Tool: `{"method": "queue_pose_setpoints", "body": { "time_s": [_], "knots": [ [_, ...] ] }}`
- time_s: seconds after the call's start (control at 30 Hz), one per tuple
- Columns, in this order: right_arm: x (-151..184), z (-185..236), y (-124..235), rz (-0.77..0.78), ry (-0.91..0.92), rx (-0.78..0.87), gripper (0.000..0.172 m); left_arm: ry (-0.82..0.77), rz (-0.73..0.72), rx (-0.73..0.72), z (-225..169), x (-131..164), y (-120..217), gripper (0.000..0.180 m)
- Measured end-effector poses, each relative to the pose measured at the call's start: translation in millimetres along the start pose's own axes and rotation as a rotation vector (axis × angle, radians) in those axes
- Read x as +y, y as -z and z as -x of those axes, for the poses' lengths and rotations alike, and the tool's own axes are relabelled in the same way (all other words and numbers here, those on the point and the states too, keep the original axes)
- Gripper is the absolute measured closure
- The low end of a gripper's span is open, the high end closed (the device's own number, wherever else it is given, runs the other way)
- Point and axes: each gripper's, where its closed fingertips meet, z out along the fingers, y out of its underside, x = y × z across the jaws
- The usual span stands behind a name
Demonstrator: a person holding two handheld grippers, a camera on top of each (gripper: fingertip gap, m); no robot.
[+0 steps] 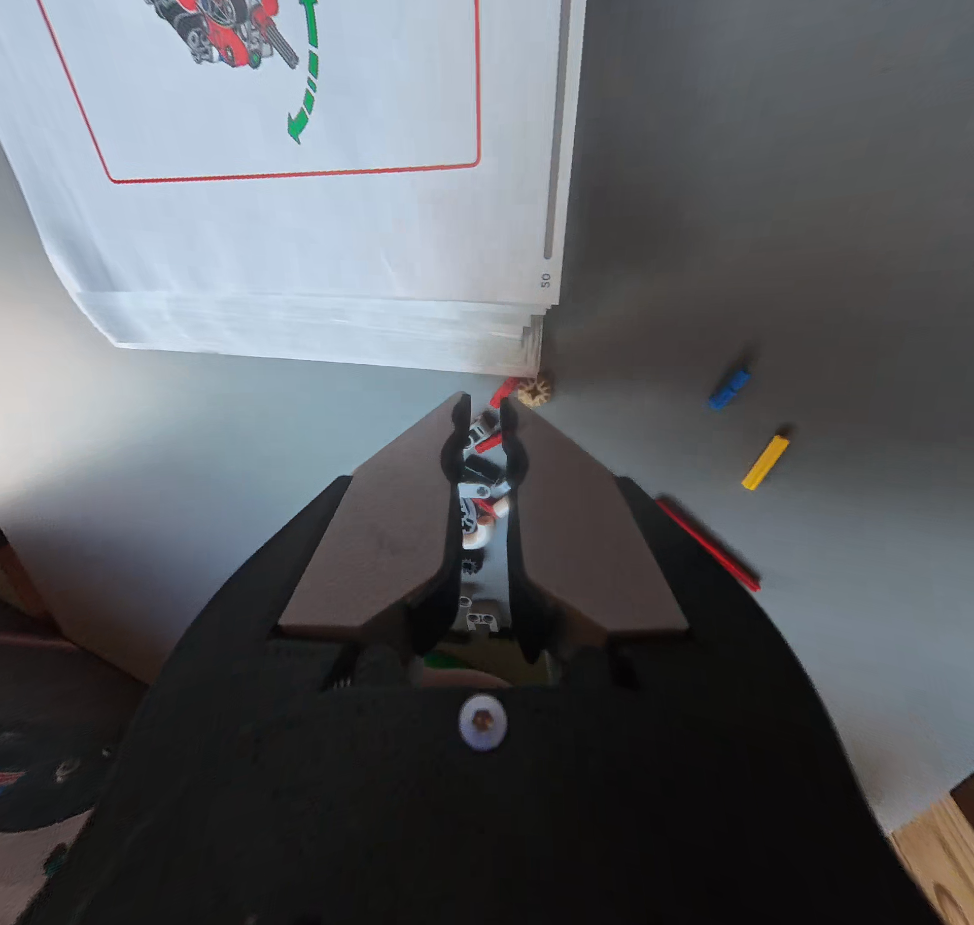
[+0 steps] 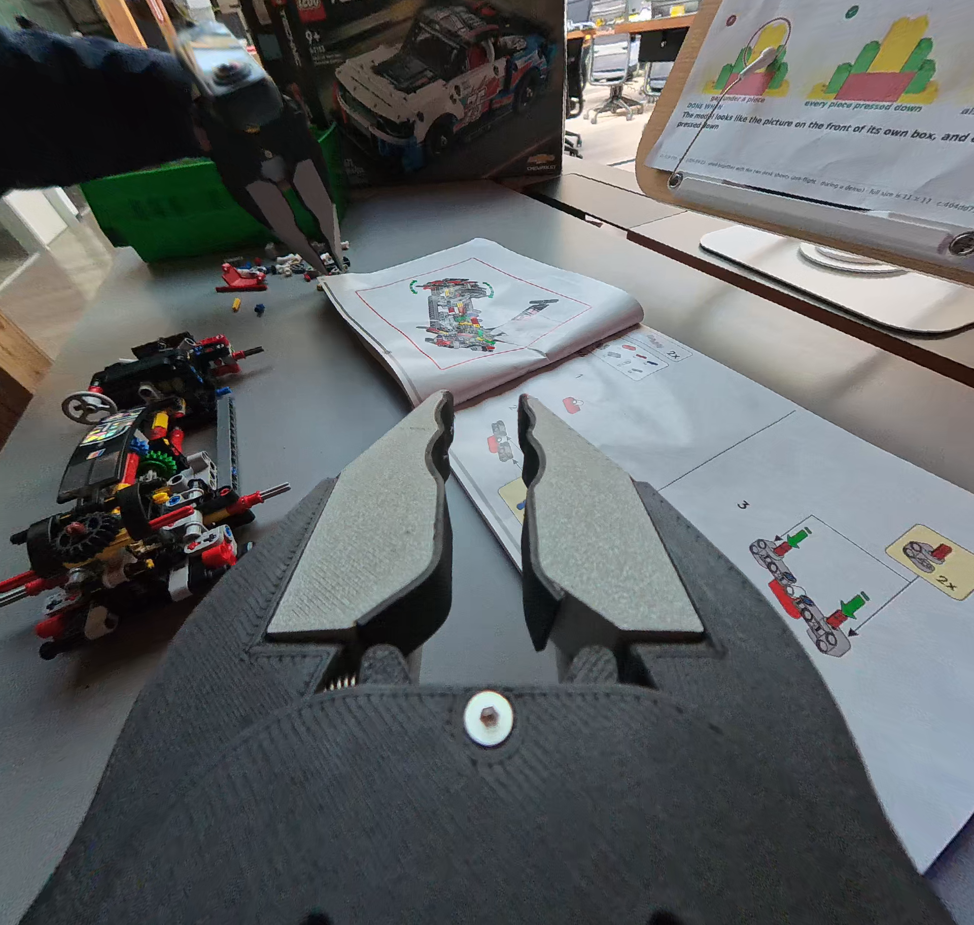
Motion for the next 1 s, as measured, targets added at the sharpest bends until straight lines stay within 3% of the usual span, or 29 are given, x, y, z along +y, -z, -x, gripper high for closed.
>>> {"method": "queue_pose_setpoints", "body": {
  "time_s": [0.1, 0.23, 0.4, 0.53, 0.63, 0.7, 0.8, 0.9, 1.0],
  "knots": [
    [-1.4, -0.3, 1.3, -0.012, -0.019, -0.014, 0.151, 0.001, 0.029, 0.048, -1.6, 3.1, -6.8, 0.167],
    [-3.3, -1.3, 2.5, -0.026, -0.041, -0.027, 0.152, 0.001, 0.016, 0.087, -4.9, -0.2, -9.0, 0.179],
    [-4.0, -1.6, 3.1, -0.032, -0.046, -0.029, 0.153, 0.020, 0.033, 0.063, -6.4, 9.7, -6.8, 0.180],
    [-3.9, -1.3, 2.5, -0.029, -0.040, -0.027, 0.154, 0.051, 0.023, -0.008, -2.3, 19.2, 16.4, 0.180],
    [-4.4, -0.8, 1.5, -0.031, -0.043, -0.032, 0.154, 0.061, -0.018, -0.087, 4.6, 10.8, 45.5, 0.180],
    [-4.3, 0.0, 0.6, -0.028, -0.041, -0.036, 0.154, 0.039, -0.089, -0.122, 4.3, -16.9, 63.2, 0.180],
    [-3.8, 1.5, -1.0, -0.021, -0.031, -0.038, 0.154, -0.049, -0.187, -0.158, -5.3, -82.1, 73.2, 0.180],
    [-3.6, 2.5, -1.3, -0.019, -0.017, -0.034, 0.155, -0.128, -0.258, -0.198, -16.5, -155.0, 61.9, 0.180],
    [-3.8, 3.3, 0.1, -0.022, -0.015, -0.032, 0.156, -0.157, -0.337, -0.134, -38.2, -220.0, 39.3, 0.180]
  ]
}}
